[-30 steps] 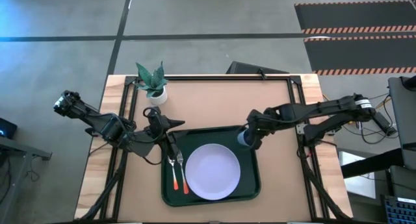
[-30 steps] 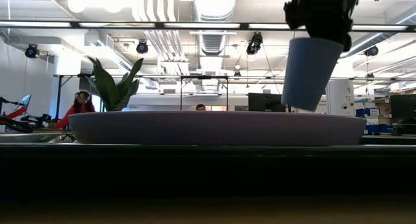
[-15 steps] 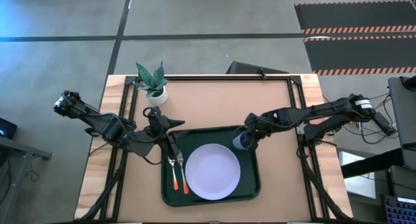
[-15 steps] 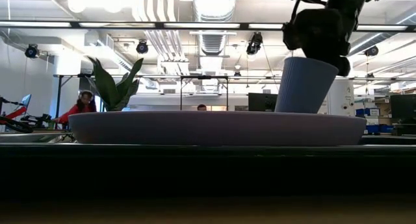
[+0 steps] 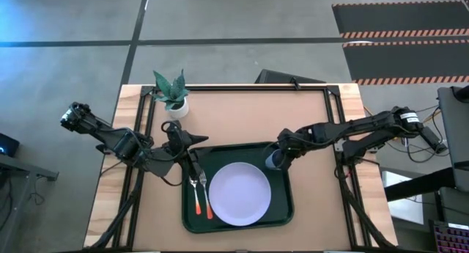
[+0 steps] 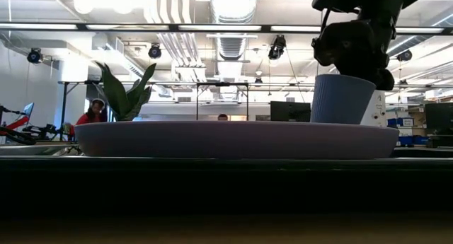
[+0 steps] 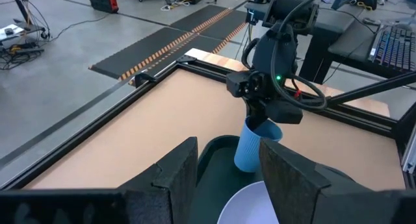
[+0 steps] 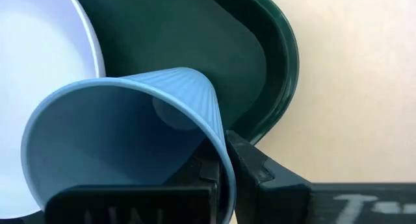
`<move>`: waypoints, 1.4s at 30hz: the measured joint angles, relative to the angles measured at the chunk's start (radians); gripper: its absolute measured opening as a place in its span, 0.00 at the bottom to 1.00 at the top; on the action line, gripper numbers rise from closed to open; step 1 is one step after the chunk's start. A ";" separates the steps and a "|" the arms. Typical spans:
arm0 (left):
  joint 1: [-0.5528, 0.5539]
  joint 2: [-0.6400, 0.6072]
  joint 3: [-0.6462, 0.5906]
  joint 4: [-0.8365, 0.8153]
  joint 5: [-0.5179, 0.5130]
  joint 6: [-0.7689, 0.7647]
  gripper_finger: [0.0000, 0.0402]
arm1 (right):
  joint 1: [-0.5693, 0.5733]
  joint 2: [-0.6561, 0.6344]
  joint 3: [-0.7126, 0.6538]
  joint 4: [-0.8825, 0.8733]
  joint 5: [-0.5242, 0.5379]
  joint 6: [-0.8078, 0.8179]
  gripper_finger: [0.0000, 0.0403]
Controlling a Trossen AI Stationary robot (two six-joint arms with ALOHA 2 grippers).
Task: Pick and place plate/cup/fork/spoon on tray
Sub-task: Put the blue glass on the top right of the dark green tray
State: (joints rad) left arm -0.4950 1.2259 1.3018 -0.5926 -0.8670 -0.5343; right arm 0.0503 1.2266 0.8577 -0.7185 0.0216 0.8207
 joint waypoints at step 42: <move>0.000 0.000 0.000 0.000 0.000 0.000 0.37 | -0.063 0.097 0.215 -0.277 -0.056 -0.010 0.02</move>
State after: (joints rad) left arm -0.4950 1.2259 1.3018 -0.5930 -0.8669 -0.5343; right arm -0.0129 1.3234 1.0725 -0.9955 -0.0340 0.8111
